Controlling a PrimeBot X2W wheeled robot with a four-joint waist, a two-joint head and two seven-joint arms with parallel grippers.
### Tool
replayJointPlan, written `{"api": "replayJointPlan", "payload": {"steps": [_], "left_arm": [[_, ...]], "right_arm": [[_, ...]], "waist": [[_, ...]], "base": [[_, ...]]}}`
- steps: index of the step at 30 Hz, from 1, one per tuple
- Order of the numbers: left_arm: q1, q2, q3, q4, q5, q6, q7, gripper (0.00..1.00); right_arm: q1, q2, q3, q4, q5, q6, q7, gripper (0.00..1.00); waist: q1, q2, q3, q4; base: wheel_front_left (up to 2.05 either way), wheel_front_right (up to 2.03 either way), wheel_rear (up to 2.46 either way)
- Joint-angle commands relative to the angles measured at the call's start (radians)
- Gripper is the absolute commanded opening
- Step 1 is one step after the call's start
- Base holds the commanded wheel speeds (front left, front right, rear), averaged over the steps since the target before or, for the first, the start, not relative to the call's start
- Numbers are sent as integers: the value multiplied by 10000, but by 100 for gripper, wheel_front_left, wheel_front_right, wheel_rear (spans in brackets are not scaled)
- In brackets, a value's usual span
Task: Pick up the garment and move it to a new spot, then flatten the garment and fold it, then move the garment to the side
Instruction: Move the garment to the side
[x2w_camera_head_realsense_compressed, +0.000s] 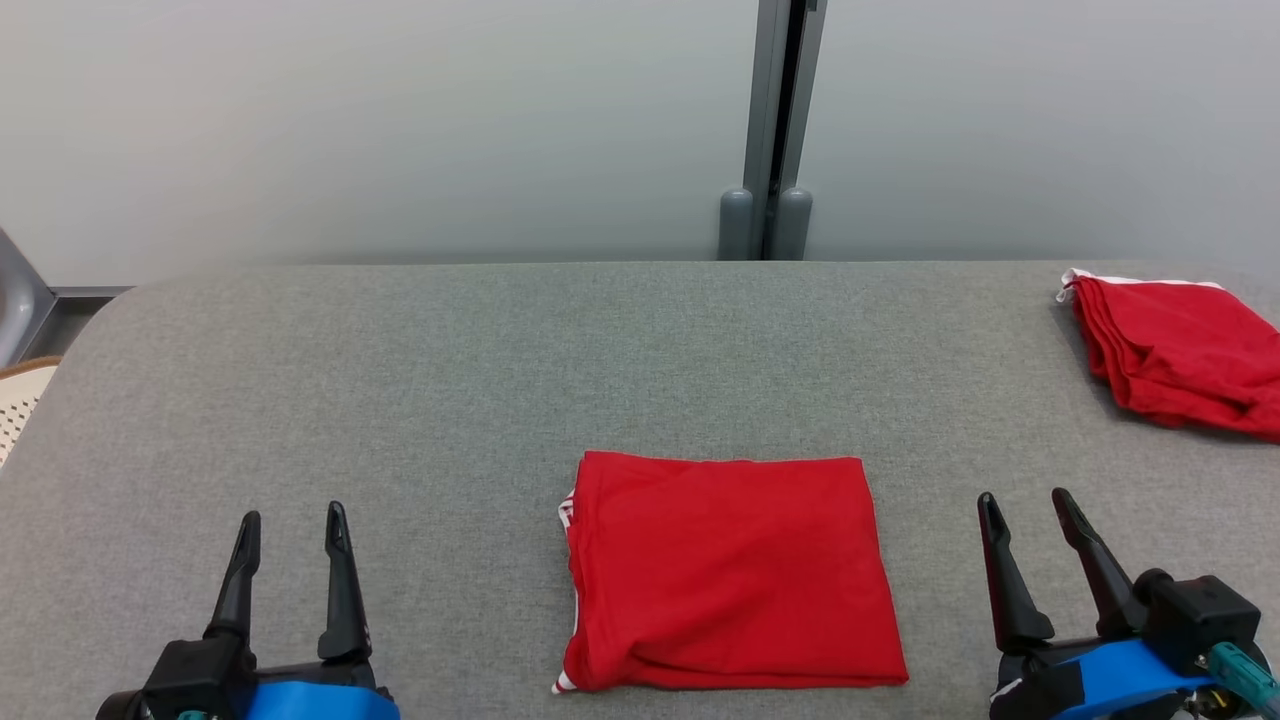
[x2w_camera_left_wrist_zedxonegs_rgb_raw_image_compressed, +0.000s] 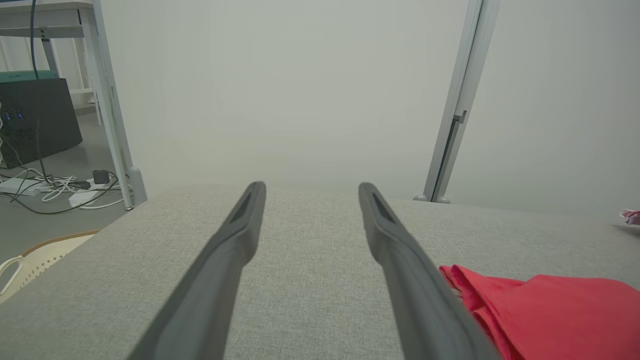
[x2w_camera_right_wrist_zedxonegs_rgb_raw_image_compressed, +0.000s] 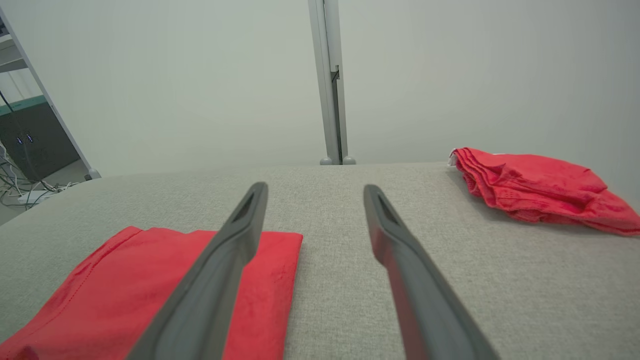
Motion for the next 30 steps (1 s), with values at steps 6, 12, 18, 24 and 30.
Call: {"api": "replayJointPlan", "payload": {"steps": [6, 12, 18, 24, 30], "left_arm": [[-291, -90, 192, -5, 111, -127, -21, 100], [-457, -161, 242, -38, 177, -176, -22, 100], [-717, -246, 179, -1, 215, -279, -22, 100], [-972, -331, 74, 9, 217, -326, -22, 100], [-1133, -386, 46, 61, 166, -334, -22, 100]], "right_arm": [[-475, -8, -13, 107, -250, 1, 220, 100], [-1160, -47, 318, 447, -583, 1, 698, 100], [-1799, -102, 564, 1387, -592, 1, 1043, 100], [-2041, -94, 432, 2716, -502, 1, 865, 100], [-2374, -76, 538, 4118, -667, 1, 581, 100]], "waist": [[0, 0, 120, 23], [0, 0, 251, 103], [0, 0, 470, 384], [0, 0, 829, 748], [0, 0, 1116, 970]], "base": [[0, 0, 0], [0, 0, 0], [0, 0, 0], [0, 0, 0], [0, 0, 0]]}}
